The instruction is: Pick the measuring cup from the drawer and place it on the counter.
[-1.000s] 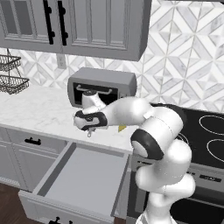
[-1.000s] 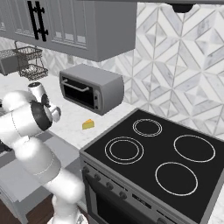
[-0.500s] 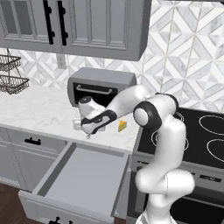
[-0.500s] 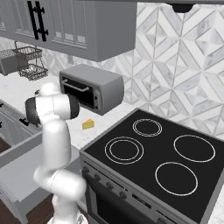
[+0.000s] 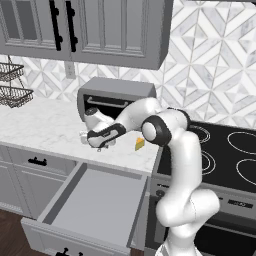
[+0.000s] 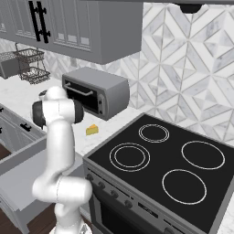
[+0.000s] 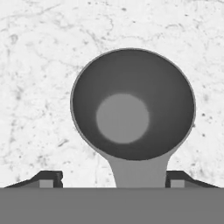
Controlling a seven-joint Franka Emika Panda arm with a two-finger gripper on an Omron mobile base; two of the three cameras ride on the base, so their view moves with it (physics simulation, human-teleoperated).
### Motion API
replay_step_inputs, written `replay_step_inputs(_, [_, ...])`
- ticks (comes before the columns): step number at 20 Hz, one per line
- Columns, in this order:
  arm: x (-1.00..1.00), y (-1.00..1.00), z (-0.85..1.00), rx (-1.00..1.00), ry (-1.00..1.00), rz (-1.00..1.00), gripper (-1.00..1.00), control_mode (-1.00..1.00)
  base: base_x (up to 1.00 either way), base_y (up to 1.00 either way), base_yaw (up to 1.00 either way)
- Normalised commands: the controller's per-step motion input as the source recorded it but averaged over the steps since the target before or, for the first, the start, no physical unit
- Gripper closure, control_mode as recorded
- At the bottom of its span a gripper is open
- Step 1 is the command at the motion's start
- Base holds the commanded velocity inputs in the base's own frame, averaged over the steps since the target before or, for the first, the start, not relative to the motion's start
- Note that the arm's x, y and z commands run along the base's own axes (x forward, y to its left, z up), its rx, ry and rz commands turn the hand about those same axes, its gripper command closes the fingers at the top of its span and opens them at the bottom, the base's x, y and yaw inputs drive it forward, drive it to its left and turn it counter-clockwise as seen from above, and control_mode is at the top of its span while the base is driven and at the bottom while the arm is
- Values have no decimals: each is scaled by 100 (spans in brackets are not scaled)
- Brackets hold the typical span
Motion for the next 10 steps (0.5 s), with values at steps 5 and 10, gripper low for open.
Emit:
replay_step_inputs(5, [-26,-27,22,0,-2,0,-100,-100,0,0,0])
replay_step_inputs(10, [-83,-43,77,1,-6,0,-100,-100,0,0,0])
